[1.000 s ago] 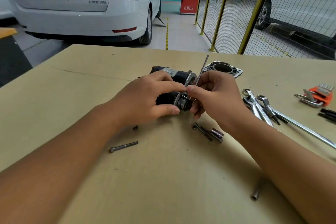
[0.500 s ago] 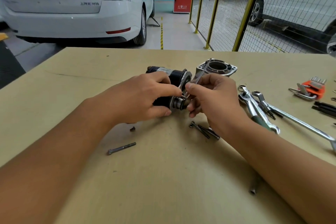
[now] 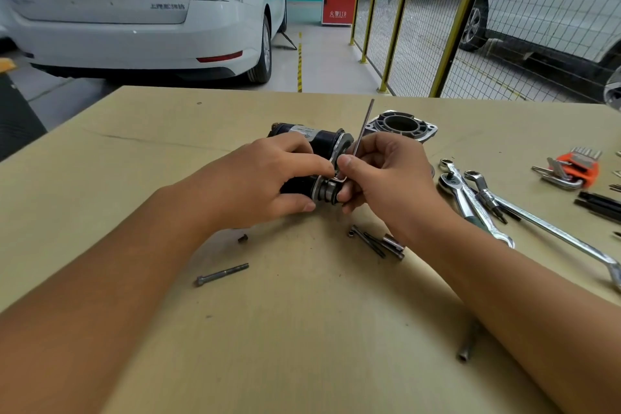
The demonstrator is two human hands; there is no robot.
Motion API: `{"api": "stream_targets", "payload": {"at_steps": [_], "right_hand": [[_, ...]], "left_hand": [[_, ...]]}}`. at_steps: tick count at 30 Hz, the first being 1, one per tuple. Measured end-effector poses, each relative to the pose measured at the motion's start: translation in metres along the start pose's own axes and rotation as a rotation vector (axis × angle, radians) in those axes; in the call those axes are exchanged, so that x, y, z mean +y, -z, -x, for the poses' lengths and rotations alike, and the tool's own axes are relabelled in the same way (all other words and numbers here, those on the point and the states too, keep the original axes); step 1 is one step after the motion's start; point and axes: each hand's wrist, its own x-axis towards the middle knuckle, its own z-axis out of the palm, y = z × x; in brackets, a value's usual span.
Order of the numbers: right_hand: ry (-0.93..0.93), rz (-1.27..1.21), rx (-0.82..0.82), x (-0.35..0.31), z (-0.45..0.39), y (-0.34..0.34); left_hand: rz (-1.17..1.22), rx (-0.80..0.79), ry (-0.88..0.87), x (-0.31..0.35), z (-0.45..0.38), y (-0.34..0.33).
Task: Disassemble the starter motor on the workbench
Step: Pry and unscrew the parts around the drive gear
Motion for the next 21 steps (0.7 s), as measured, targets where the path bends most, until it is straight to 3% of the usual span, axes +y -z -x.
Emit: {"api": "stream_targets", "payload": {"at_steps": [10,21], "right_hand": [[-0.181,-0.299,0.097,-0.003,0.006,-0.012],[0.023,0.004,0.059,0.003,0.002,-0.007]], "left_hand": [[-0.007,0.020,0.000,0.002,0.001,-0.001],[0.008,0.042,-0.010,-0.001,0.002,-0.004]]}}
